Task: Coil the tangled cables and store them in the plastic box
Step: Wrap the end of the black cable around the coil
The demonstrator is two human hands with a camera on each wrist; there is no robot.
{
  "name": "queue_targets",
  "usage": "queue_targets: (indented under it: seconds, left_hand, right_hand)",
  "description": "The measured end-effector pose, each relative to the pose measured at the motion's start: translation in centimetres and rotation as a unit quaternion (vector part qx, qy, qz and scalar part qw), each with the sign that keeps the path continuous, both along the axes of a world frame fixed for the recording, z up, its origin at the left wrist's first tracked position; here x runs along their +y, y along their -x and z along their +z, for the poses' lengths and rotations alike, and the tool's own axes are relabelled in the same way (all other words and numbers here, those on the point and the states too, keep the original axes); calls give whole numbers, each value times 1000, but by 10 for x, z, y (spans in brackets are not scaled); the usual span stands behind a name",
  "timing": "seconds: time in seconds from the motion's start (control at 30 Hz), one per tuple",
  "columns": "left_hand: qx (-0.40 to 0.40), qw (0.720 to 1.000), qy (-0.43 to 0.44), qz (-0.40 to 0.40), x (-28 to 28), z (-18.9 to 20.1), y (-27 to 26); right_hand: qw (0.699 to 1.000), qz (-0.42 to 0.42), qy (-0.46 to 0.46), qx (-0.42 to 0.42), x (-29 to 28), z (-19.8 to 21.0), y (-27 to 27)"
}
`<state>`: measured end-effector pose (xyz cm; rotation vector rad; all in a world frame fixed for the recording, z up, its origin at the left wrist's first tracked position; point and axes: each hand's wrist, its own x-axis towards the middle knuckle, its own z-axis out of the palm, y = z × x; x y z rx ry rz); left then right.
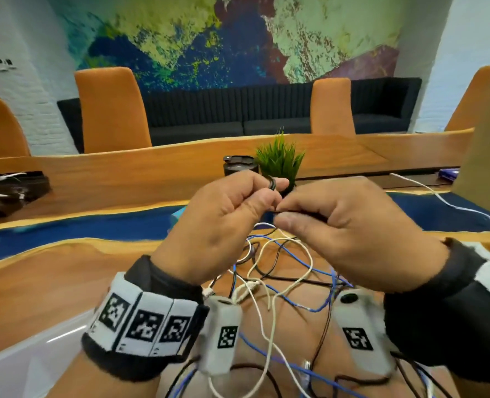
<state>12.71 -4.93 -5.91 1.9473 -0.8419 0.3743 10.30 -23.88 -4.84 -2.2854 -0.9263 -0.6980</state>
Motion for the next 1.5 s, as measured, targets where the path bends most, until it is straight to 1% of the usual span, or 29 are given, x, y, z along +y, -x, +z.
queue_targets:
  seconds: [0.03,0.07,0.13,0.17,0.2,0.23,0.27,0.3,0.33,0.4,0.43,0.47,0.5,0.53,0.63,0.67,0.7,0.8,0.97,1.03,1.13,1.23,1.3,1.33,1.37,1.4,1.43,1.47,1.5]
  left_hand:
    - [24,1000,1,-11,0,0,0]
    - [71,996,28,-41,-2,-1,1]
    - [175,971,101,-131,-6,-4,5]
    - [215,952,137,-167,-9,-4,8]
    - [248,932,178,-196,-11,-3,10]
    - [270,911,223,-219,-12,-2,11]
    - [275,896,260,-231,-13,0,11]
    - [258,896,279,-228,-12,1,10]
    - [224,915,271,-199,-12,1,8]
    - [140,963,200,-115,-12,1,6]
    - [112,974,175,-91,-12,0,5]
    - [107,975,176,-84,-12,-2,3]
    - [131,966,204,-92,-12,-3,2]
    - [167,948,248,-111,-11,-3,1]
    - [269,870,380,-165,-8,0,-1]
    - [283,855,400,-170,-8,1,-1]
    - [291,849,409,-168,-8,2,-1]
    - [294,855,401,-143,-10,-1,-4]
    - [306,857,395,-124,-11,-4,-7]
    - [302,865,387,-109,-10,-4,-7]
    - [278,890,356,-66,-11,-6,-7]
    - [223,932,284,16,-9,-6,-8]
    - [190,947,253,47,-5,-7,-10]
    - [185,949,253,41,-3,-7,-11]
    - [191,946,261,27,-3,-6,-11]
    - [199,941,273,11,-3,-6,-11]
    - [207,936,286,-4,-4,-6,-10]
    - [211,932,294,-17,-7,-6,-10]
    - [214,930,298,-27,-9,-7,-9]
  right_hand:
    - [999,-4,-32,-34,-4,6,2]
    - [996,-17,-63,-68,-9,11,3]
    - [986,-57,-120,-103,-18,11,-5]
    - [983,-68,-144,-89,-20,6,-10]
    - [984,-67,-158,-52,-19,2,-14]
    - [986,-57,-155,-5,-15,-3,-17]
    - [990,-47,-131,33,-10,-8,-18]
    - [995,-42,-84,46,-6,-11,-17]
    - [998,-45,-29,40,-4,-12,-15]
    - [996,-59,55,23,-5,-5,-9]
    - [996,-59,68,27,-8,-1,-7]
    - [996,-52,60,40,-11,3,-5]
    - [997,-47,38,53,-14,5,-5]
    - [996,-50,18,65,-15,5,-6]
    - [993,-90,16,80,-16,0,-10]
    - [990,-110,22,86,-16,-2,-12]
    - [987,-133,25,90,-17,-4,-15]
    - [975,-199,31,95,-20,-7,-20]
    - [965,-241,13,98,-26,-7,-23]
    - [962,-254,12,100,-28,-7,-24]
    - [956,-271,18,115,-30,-6,-24]
    - [950,-288,21,122,-31,-5,-25]
    - [957,-267,-27,111,-32,-5,-26]
    - [960,-240,-86,117,-31,-5,-25]
    - [955,-198,-172,141,-28,-4,-24]
    - [935,-143,-268,184,-23,-2,-21]
    - [902,-86,-354,233,-18,-1,-19]
    - [864,-36,-419,276,-13,0,-18]
    - [830,1,-463,312,-9,0,-17]
